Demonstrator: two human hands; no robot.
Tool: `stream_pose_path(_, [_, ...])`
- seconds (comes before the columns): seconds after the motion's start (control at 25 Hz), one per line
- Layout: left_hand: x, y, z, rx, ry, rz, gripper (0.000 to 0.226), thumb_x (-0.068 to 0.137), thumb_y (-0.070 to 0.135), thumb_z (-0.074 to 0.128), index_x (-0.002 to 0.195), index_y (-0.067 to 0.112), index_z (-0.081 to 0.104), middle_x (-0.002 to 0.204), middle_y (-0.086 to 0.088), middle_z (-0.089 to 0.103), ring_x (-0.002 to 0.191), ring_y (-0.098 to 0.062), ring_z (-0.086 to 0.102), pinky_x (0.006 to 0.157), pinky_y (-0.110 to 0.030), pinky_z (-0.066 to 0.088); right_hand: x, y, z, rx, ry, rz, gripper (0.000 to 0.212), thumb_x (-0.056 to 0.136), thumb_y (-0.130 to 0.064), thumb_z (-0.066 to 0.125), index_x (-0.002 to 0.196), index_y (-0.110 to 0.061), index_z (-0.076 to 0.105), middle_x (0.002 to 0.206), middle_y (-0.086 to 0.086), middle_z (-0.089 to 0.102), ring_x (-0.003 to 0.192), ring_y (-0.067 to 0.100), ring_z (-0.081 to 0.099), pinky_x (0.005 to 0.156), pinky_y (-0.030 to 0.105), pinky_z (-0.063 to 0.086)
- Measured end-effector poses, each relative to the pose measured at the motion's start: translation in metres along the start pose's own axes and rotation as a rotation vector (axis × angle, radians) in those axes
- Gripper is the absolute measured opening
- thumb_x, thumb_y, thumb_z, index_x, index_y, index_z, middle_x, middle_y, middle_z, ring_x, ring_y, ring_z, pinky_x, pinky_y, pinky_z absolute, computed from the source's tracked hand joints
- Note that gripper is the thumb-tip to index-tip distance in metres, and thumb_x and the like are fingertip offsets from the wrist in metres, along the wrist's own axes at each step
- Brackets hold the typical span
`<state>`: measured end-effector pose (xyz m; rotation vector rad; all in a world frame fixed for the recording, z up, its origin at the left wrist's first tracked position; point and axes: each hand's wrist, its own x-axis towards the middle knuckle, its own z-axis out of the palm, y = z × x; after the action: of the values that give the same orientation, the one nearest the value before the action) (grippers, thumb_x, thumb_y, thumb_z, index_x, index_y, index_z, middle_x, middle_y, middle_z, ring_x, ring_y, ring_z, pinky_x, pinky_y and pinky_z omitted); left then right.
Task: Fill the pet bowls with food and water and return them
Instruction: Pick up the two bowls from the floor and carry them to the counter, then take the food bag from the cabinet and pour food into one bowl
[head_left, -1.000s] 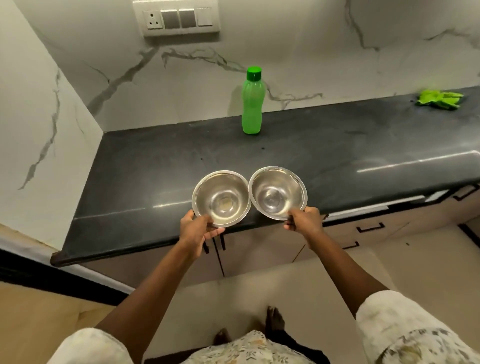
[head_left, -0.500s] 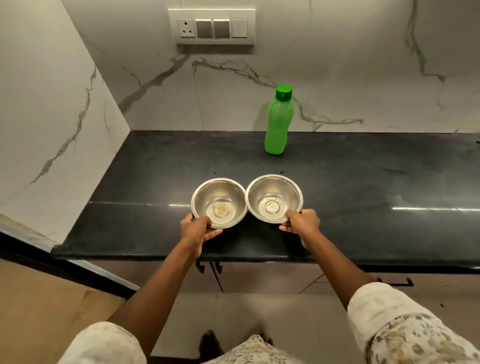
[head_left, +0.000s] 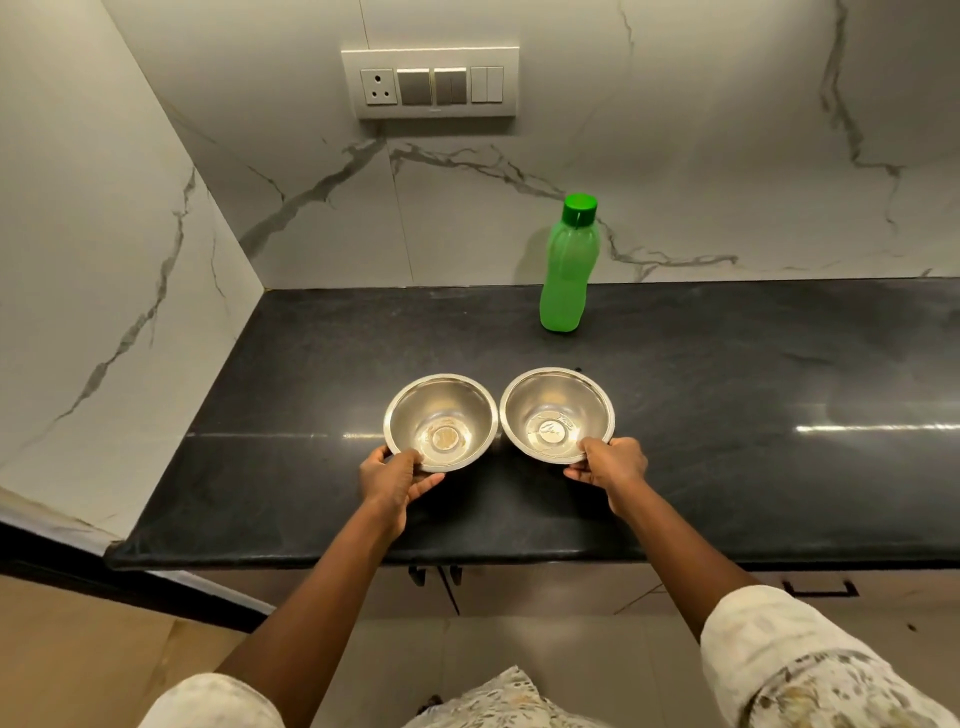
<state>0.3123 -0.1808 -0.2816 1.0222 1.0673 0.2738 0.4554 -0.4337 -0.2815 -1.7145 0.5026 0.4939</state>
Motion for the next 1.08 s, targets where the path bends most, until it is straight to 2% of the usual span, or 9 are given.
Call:
stream_pose_path(0.2, [0.001,-0.001,0.003,-0.004,-0.026,-0.015,0.053,0.094,-0.007,0.064,0.144,0.002,0.049,0.112,-0.022,0.07,0.094,-0.037,0.077,0.077,-0.047,0.066,-0.001,0.001,0.001,0.002,-0.026,0.006,0.034,0.094,-0.007,0.074,0.123,0.006,0.064,0.098,0.02,0.075,0.079,0.028,0.079,0.055,0.031,0.063])
stream_pose_path(0.36, [0.0,0.0,0.002,-0.002,-0.033,-0.031,0.05,0.096,-0.004,0.065,0.144,0.001,0.049,0.11,-0.023,0.071,0.094,-0.038,0.076,0.079,-0.048,0.066,-0.002,-0.001,-0.001,0.013,-0.078,0.002,0.039,0.094,-0.017,0.077,0.123,0.005,0.064,0.097,0.019,0.076,0.082,0.027,0.078,0.067,0.038,0.066])
stream_pose_path(0.52, [0.0,0.003,-0.003,0.103,0.014,-0.038,0.047,0.096,0.014,0.074,0.138,0.008,0.053,0.112,-0.022,0.072,0.095,-0.038,0.076,0.08,-0.051,0.065,-0.006,-0.003,-0.006,-0.161,-0.007,-0.077,0.046,0.093,-0.035,0.078,0.124,-0.002,0.066,0.102,0.014,0.075,0.087,0.023,0.076,0.073,0.039,0.066])
stream_pose_path(0.64, [0.0,0.014,-0.006,0.441,0.258,0.184,0.06,0.085,0.037,0.082,0.135,0.015,0.058,0.13,-0.015,0.067,0.112,-0.034,0.067,0.095,-0.053,0.06,-0.012,-0.01,-0.009,-0.553,0.151,-0.291,0.061,0.088,-0.048,0.075,0.129,-0.005,0.061,0.126,0.016,0.068,0.113,0.032,0.066,0.096,0.043,0.055])
stream_pose_path(0.72, [-0.006,0.027,0.0,0.638,0.309,0.373,0.063,0.083,0.042,0.081,0.136,0.015,0.06,0.135,-0.016,0.066,0.122,-0.035,0.063,0.104,-0.05,0.053,-0.016,-0.019,-0.004,-0.647,0.146,-0.469,0.072,0.085,-0.046,0.075,0.142,-0.007,0.053,0.14,0.015,0.061,0.129,0.035,0.058,0.106,0.044,0.049])
stream_pose_path(0.92, [-0.034,0.069,0.04,0.726,0.17,0.661,0.06,0.088,0.033,0.079,0.141,0.016,0.057,0.133,-0.014,0.068,0.123,-0.033,0.063,0.103,-0.045,0.053,-0.032,-0.06,0.025,-0.61,0.075,-0.691,0.077,0.089,-0.038,0.075,0.153,-0.007,0.045,0.153,0.015,0.052,0.141,0.034,0.049,0.116,0.043,0.042])
stream_pose_path(1.08, [-0.045,0.118,0.07,0.815,0.102,1.056,0.057,0.085,0.031,0.082,0.136,0.014,0.061,0.134,-0.011,0.067,0.124,-0.029,0.063,0.104,-0.038,0.05,-0.051,-0.108,0.045,-0.566,0.124,-0.997,0.068,0.089,-0.032,0.077,0.146,-0.006,0.052,0.148,0.017,0.056,0.137,0.035,0.053,0.115,0.044,0.044])
